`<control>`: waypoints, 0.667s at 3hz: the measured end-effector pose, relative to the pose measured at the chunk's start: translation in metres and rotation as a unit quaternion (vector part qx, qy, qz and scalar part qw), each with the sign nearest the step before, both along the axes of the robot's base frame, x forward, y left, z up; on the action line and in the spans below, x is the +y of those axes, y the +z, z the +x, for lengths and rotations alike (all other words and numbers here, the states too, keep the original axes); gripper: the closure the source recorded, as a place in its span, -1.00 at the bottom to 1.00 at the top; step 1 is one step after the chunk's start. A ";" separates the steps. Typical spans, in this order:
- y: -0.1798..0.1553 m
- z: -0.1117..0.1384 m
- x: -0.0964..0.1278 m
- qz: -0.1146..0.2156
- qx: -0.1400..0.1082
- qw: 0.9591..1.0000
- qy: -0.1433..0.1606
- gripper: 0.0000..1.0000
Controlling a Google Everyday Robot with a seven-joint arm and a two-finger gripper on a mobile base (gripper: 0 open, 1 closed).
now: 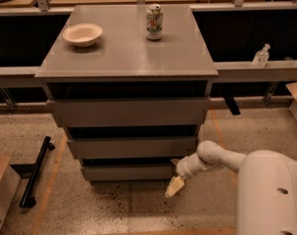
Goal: Open bottom drawer
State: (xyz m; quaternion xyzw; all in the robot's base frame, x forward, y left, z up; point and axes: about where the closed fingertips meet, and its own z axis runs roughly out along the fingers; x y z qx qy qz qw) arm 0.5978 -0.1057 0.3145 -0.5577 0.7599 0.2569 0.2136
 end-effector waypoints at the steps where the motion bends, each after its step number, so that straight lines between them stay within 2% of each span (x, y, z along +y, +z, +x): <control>1: -0.019 0.013 -0.001 0.018 0.003 1.000 -0.008 -1.00; 2: -0.031 0.028 -0.002 0.032 0.000 0.999 -0.020 -1.00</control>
Offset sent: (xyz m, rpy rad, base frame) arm 0.0494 -0.0084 -0.0408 0.0922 -0.0183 -0.0771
